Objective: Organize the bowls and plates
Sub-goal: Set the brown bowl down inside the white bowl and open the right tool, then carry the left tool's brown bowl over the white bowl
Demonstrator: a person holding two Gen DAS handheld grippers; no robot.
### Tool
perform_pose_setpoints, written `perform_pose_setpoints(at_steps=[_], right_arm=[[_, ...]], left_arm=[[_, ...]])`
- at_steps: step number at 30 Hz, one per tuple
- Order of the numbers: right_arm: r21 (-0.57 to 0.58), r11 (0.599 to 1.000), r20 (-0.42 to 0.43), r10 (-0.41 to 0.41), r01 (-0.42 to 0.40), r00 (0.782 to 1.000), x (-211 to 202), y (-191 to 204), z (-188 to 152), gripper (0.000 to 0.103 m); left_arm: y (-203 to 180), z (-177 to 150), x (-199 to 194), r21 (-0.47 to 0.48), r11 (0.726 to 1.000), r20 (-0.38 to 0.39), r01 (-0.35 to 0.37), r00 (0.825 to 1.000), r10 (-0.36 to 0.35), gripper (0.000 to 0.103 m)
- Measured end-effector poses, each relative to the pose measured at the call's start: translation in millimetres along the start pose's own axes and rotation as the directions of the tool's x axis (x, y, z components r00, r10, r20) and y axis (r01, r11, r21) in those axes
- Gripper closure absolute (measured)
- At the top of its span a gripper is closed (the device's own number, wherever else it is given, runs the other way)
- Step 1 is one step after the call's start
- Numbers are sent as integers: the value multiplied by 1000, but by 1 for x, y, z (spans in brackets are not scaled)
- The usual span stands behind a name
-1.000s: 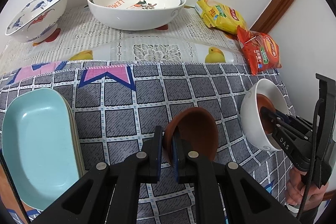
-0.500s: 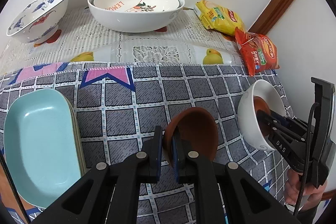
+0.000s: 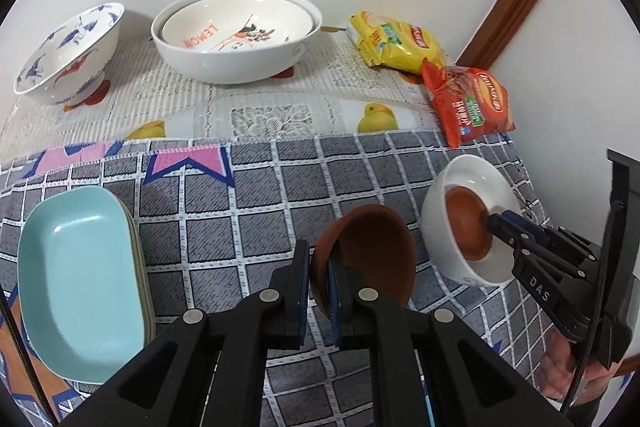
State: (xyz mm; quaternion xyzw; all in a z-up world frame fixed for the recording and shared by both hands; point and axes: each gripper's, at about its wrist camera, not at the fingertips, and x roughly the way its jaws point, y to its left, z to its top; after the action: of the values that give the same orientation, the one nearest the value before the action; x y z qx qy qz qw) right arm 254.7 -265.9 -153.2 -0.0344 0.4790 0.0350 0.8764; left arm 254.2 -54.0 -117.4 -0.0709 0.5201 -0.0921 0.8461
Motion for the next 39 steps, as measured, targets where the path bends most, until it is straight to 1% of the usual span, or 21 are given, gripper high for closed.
perform_pose_setpoints(at_steps=[5,8,12,16,19,26,39], right_arm=[[35,999,48,39,-41,998,-23,-13,-4,86],[57,997,82,39,-44,996,-39,-25,-7,85],[93,995,105,37,-47,994,-52,-43,-15,84],[123,992,101,24,-37,995,-55,-60,-24,84],[152,988,92,19,-33,996,-54,-73,-31,84],[192,981,75,11,-26,997,-50,-90,-43,84],[222,974,60,19,-32,998,-41,-100,-46,84]], left_arm=[[-16,6,-10,31,999,23,6,1000,-6,94],[-27,11,-16,52,999,40,11,999,-13,94],[-42,17,-23,74,997,57,24,998,-29,94],[-58,22,-19,92,995,59,35,997,-41,94],[-69,22,-13,106,994,46,40,998,-45,94],[-91,25,1,140,989,25,50,998,-54,94],[-100,31,29,136,988,-18,72,997,-71,94]])
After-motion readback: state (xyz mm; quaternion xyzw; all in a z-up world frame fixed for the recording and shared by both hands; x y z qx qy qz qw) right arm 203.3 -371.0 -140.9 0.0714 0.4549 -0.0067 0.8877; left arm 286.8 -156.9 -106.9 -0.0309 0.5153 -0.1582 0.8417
